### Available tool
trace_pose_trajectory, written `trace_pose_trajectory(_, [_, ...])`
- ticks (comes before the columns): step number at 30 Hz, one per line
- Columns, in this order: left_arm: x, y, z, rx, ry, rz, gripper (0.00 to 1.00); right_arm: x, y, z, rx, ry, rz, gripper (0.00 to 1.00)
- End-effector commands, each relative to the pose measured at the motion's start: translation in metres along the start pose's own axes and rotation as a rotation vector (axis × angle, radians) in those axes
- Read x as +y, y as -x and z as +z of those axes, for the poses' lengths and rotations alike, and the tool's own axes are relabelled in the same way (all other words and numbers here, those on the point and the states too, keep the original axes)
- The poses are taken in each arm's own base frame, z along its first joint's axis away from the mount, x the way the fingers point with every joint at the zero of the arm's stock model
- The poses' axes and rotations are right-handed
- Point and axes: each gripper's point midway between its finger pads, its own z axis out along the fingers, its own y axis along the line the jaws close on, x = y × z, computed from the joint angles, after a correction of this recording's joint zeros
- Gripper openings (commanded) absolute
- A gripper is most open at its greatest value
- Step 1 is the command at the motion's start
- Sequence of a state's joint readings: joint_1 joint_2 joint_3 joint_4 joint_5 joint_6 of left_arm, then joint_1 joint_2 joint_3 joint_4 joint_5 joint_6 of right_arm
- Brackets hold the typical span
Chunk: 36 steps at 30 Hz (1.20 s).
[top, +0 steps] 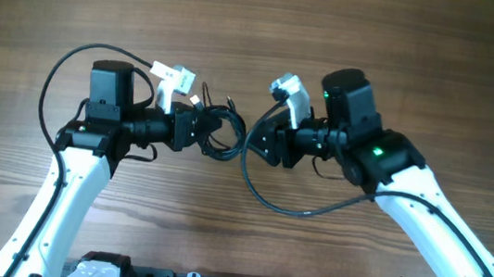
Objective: Untangle cables
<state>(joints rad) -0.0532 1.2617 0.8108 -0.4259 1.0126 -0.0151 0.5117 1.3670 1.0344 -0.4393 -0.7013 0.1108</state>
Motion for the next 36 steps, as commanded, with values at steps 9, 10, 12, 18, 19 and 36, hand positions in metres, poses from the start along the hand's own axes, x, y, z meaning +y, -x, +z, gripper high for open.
trace_pose_trajectory(9, [-0.022,-0.003,-0.003,0.015,-0.099,0.049,0.05,0.003,0.006,0.024,-0.021,0.019,-0.149,0.27])
trace_pose_trajectory(10, [-0.022,-0.003,-0.003,0.015,-0.099,0.049,0.05,0.003,0.006,0.024,-0.021,0.019,-0.153,0.23])
trace_pose_trajectory(12, [-0.026,-0.003,-0.004,0.015,-0.126,0.051,0.05,0.003,0.005,0.025,-0.018,0.019,-0.161,0.14])
trace_pose_trajectory(18, [-0.042,-0.002,-0.006,0.011,-0.218,0.085,0.06,0.019,-0.009,0.029,0.027,0.148,-0.236,0.04])
trace_pose_trajectory(19, [-0.041,-0.001,-0.007,0.008,-0.215,0.091,0.07,0.036,-0.013,0.025,0.032,0.258,-0.258,0.04])
trace_pose_trajectory(36, [-0.01,0.006,-0.003,-0.013,-0.032,-0.038,1.0,0.032,-0.005,0.015,0.014,0.29,-0.136,0.04])
